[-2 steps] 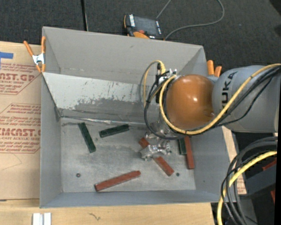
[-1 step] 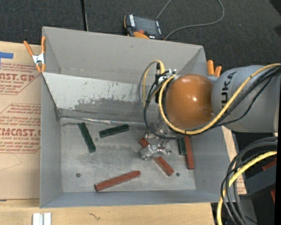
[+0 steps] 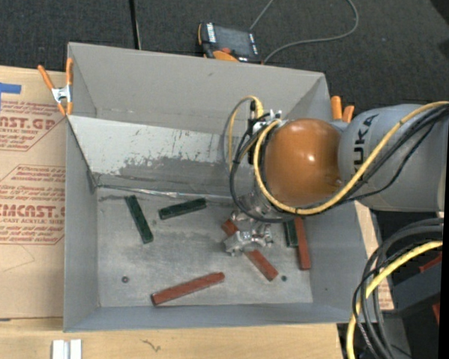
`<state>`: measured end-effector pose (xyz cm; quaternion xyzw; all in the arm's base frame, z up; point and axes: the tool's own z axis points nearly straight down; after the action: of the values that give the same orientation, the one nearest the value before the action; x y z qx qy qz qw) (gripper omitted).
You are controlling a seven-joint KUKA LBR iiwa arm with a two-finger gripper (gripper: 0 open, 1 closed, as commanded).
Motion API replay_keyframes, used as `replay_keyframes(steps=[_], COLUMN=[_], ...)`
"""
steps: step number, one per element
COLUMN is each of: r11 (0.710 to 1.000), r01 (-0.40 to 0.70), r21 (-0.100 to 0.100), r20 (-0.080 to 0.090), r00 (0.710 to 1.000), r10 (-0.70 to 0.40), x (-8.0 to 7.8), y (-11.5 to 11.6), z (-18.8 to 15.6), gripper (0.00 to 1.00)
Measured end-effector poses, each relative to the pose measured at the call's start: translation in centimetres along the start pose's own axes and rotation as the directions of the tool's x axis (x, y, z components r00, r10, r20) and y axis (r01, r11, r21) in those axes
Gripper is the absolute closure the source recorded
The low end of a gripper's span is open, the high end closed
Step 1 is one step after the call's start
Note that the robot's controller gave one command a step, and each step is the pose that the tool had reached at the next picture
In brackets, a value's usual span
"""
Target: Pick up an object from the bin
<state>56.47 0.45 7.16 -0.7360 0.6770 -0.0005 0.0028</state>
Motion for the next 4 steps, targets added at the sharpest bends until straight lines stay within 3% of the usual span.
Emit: replay_keyframes(steps=[1, 2, 3, 4], r11=[0.999, 0.999, 0.995, 0.993], r01=[-0.048, -0.048, -0.098, -0.118], r21=[-0.006, -0.002, -0.001, 0.0], r20=[-0.004, 0.001, -0.004, 0.001], r00=[0.999, 0.999, 0.995, 0.993], r10=[0.048, 0.048, 0.098, 0.118], x=[-1.2, -1.4, 4.6, 6.7], y=[-1.6, -1.5, -2.0, -2.1], z=[0.0, 0.1, -1.8, -0.1], gripper=[1.0, 0.0, 0.0, 0.0])
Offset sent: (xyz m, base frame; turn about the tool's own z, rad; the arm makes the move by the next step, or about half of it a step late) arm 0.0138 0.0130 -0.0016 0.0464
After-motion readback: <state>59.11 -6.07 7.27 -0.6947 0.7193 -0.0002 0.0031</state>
